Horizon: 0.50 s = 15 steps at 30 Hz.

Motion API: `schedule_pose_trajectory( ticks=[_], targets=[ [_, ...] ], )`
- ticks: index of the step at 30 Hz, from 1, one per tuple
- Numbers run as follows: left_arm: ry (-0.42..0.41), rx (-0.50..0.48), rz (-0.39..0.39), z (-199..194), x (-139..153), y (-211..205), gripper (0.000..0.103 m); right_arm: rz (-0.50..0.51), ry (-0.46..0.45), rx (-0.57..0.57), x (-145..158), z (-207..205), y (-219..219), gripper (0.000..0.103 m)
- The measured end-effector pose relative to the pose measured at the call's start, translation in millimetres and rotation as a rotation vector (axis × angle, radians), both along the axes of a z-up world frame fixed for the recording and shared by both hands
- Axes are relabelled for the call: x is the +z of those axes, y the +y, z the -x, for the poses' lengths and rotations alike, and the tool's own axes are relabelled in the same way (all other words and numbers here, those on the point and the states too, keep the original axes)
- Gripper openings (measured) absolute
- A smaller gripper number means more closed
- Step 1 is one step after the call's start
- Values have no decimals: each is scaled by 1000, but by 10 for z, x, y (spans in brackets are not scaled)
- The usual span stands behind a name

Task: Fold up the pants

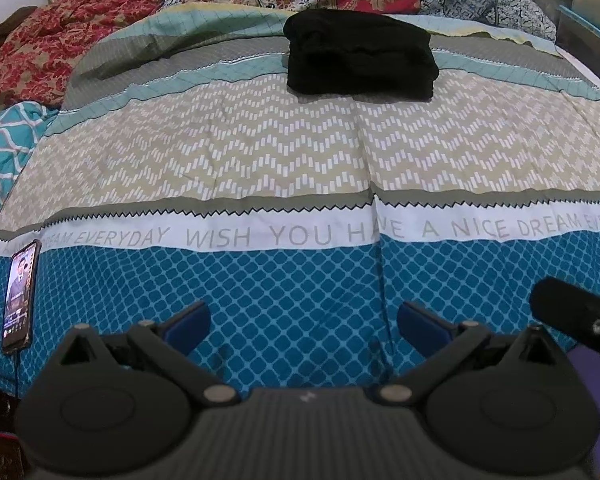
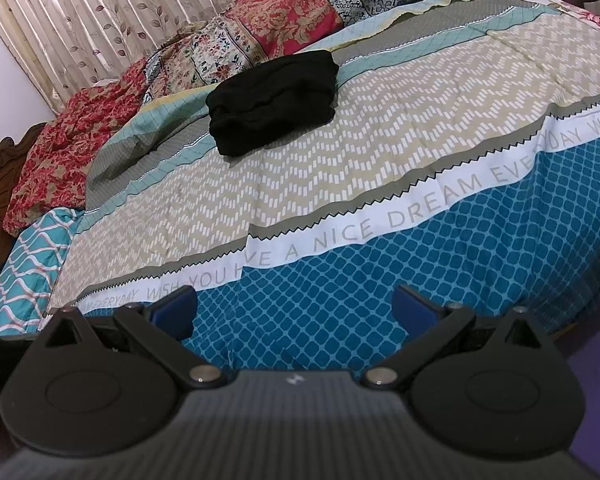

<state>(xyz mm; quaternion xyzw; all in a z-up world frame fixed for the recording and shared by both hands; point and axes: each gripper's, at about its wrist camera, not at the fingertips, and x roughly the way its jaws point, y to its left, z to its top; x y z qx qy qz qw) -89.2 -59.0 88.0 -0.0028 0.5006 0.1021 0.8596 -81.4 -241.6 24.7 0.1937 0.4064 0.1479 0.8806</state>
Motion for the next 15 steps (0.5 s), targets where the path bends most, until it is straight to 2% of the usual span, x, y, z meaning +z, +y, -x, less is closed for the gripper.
schedule_pose_trajectory(
  ticks=[15],
  targets=[
    [43,17,7,-39,-67,39,103,-4,14,10,-16,-29,-3,103]
  ],
)
